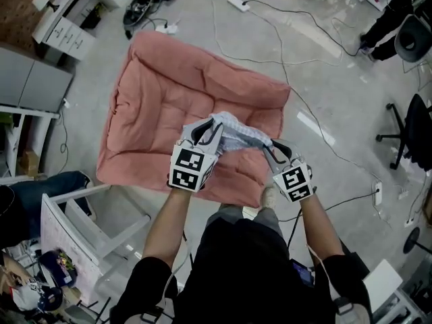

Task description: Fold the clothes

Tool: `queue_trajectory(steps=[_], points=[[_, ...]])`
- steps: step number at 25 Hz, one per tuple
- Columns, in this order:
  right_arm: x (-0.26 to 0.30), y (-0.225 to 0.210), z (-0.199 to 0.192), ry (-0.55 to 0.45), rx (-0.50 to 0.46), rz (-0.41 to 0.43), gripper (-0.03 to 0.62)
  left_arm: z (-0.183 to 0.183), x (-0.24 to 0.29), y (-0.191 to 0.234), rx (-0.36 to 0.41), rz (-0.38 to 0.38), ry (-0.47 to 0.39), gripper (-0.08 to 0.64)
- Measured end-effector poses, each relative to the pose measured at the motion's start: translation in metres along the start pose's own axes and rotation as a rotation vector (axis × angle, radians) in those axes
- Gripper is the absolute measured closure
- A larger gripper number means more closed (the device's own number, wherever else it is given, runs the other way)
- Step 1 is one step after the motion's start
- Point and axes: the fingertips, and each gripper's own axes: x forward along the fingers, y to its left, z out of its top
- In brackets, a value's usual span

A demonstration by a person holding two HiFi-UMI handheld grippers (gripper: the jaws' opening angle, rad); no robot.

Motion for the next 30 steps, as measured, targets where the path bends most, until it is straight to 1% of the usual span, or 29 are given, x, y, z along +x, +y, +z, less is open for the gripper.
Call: queue_trajectory(steps=[2,5,10,13,17,23,26,30], points=[[-0.017,0.000,0.003,-0.020,-0.021,0.005,0.499,0.016,-0.005,-0.015,-0.009,-0.003,-0.022,0.475],[-0.046,-0.006,0.004,-0.048,-0.022,0.009,0.499,0.039,-0.013,-0.040,-0.041,-0.005,-0.063,0.475],[-0.098,-0.023,0.011,-0.079,-0.067,-0.023,0.499,0.064,-0.023,-0.081,-0.015,0.004,-0.089,0.474],[-0.130,-0.038,0.014,-0.102,-0.067,-0.056,0.500,0.076,-0.022,-0.104,-0.018,-0.011,-0.108,0.474],[-0.175,-0.063,0.017,-0.129,-0.063,-0.108,0.500,0.096,-0.016,-0.140,0.000,-0.035,-0.138,0.474],[-0.233,-0.090,0.018,-0.146,-0.111,-0.169,0.500,0.124,-0.005,-0.185,0.000,-0.051,-0.176,0.474],[-0.254,-0.099,0.018,-0.157,-0.104,-0.176,0.500,0.134,-0.004,-0.204,0.004,-0.056,-0.191,0.474],[-0.270,-0.101,0.013,-0.161,-0.103,-0.177,0.500,0.144,-0.009,-0.225,0.034,-0.055,-0.202,0.474]])
